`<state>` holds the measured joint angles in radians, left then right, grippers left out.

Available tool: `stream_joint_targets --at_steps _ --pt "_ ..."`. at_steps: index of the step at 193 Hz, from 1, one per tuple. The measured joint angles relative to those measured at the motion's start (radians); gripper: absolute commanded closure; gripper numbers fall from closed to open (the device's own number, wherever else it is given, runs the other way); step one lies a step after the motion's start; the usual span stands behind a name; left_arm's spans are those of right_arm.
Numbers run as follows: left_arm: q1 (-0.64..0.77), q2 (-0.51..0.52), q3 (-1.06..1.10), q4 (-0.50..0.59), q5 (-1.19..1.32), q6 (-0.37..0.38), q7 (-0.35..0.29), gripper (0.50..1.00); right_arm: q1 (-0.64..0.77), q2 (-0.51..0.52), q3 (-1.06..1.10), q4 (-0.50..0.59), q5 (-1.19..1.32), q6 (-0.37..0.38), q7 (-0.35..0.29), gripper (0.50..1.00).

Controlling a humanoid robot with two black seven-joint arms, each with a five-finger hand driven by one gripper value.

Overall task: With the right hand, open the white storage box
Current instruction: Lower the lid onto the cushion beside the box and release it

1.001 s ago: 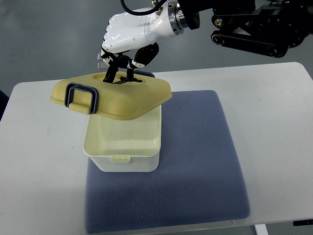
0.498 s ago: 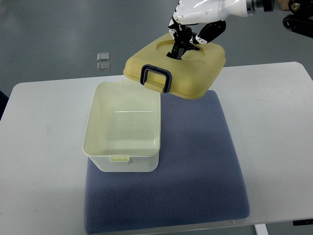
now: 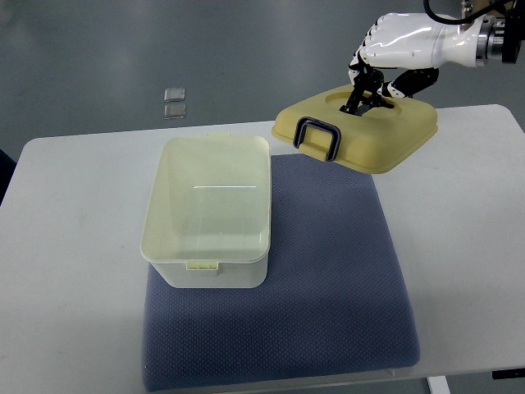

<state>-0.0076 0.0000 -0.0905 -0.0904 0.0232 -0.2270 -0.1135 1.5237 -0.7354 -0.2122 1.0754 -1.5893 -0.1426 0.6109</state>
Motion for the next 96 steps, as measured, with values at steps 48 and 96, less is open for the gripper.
stream_joint_targets --at_steps 48,96 --pt "0.000 0.000 0.000 0.000 0.000 0.000 0.000 0.500 -0.130 -0.019 0.064 0.001 -0.059 -0.029 0.000 1.000" --pt "0.000 0.000 0.000 0.000 0.000 0.000 0.000 0.500 -0.222 -0.027 0.099 0.001 -0.086 -0.063 0.000 1.000"
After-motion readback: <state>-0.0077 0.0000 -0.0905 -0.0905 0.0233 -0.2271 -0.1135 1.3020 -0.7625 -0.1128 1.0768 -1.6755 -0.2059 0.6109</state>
